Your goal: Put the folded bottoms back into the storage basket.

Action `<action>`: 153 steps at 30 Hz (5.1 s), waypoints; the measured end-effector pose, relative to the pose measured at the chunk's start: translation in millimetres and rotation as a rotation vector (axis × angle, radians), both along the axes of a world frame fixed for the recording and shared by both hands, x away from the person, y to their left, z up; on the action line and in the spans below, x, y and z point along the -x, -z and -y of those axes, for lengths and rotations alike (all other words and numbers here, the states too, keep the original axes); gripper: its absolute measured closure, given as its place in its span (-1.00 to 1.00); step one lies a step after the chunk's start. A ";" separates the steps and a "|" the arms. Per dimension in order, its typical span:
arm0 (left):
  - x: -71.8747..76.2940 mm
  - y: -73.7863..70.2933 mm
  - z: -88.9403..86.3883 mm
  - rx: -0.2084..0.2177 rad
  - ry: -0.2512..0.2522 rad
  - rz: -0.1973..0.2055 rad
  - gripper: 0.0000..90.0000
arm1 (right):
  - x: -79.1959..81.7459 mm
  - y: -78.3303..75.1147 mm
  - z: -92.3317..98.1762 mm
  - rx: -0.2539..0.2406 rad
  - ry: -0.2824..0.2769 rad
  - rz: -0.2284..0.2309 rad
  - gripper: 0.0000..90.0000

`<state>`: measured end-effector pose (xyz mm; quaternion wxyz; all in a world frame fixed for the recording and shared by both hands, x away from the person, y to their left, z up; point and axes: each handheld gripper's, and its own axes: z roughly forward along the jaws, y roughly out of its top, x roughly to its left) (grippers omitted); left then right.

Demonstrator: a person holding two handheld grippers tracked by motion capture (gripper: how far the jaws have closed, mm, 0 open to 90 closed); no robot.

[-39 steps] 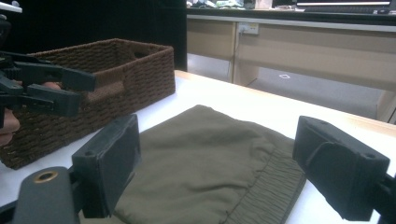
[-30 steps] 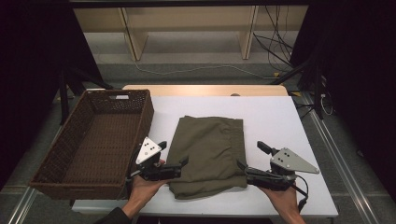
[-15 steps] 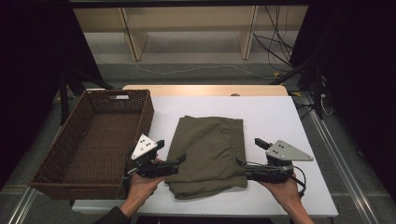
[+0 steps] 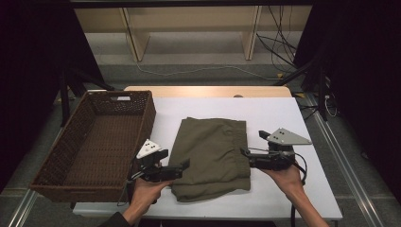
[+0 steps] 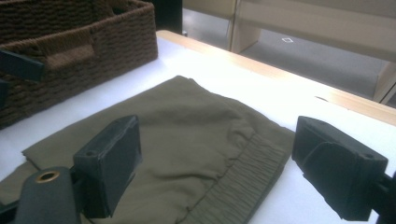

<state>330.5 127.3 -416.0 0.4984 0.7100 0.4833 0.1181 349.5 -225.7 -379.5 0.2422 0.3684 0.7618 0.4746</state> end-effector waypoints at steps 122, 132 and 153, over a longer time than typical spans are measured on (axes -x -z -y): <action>-18.6 -7.2 -26.8 0.411 -0.054 -0.333 0.88 | -163.6 -2.5 0.5 -0.147 0.006 -0.454 0.83; -30.2 -29.4 -52.9 0.458 -0.063 -0.276 0.88 | -176.8 -35.8 -22.2 -0.150 -0.016 -0.408 0.83; -35.5 -64.1 -108.8 0.578 -0.088 -0.217 0.88 | -192.9 -80.7 -71.9 -0.172 -0.049 -0.355 0.83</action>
